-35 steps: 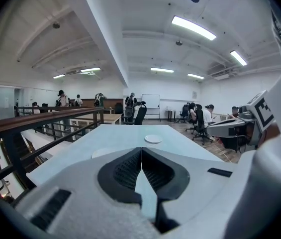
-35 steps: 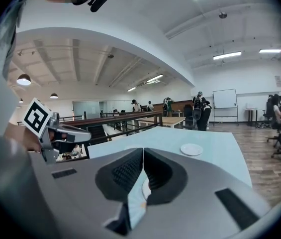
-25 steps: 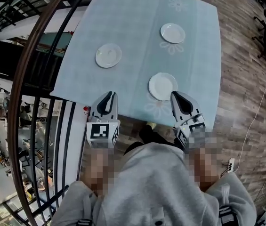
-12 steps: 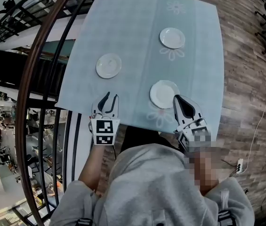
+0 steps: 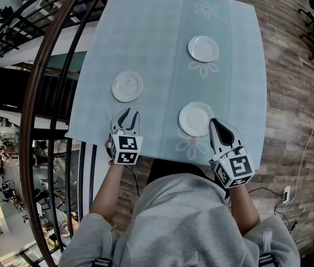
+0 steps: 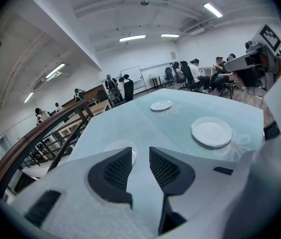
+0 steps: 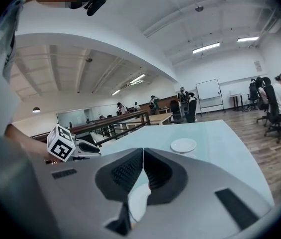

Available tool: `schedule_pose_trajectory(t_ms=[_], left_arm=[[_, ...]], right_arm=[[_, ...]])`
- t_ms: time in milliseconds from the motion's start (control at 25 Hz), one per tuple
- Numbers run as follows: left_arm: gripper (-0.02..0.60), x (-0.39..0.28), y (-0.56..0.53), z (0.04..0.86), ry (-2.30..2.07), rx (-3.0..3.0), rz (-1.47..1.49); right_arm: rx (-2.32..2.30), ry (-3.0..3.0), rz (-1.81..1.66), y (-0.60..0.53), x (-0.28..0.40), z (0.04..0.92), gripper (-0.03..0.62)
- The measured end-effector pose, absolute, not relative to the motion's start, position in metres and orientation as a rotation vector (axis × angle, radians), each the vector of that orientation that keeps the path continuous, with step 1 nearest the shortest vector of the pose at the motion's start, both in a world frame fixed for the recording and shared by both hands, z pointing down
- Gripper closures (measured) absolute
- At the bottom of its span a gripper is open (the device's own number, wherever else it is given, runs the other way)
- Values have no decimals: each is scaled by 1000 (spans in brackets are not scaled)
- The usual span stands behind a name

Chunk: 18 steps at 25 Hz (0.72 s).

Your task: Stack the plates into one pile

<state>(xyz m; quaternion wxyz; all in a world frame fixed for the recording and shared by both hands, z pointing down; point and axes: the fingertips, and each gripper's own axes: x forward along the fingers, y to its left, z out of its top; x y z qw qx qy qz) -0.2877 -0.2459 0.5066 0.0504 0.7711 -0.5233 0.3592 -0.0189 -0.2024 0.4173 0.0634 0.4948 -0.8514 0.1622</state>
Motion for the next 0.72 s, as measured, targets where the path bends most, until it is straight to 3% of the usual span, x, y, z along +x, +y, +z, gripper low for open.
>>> schedule_pose_trajectory(t_ms=[720], left_arm=[[473, -334, -308, 608, -1389, 2289, 1684]], right_arm=[[1462, -2461, 508, -227, -28, 435, 568]])
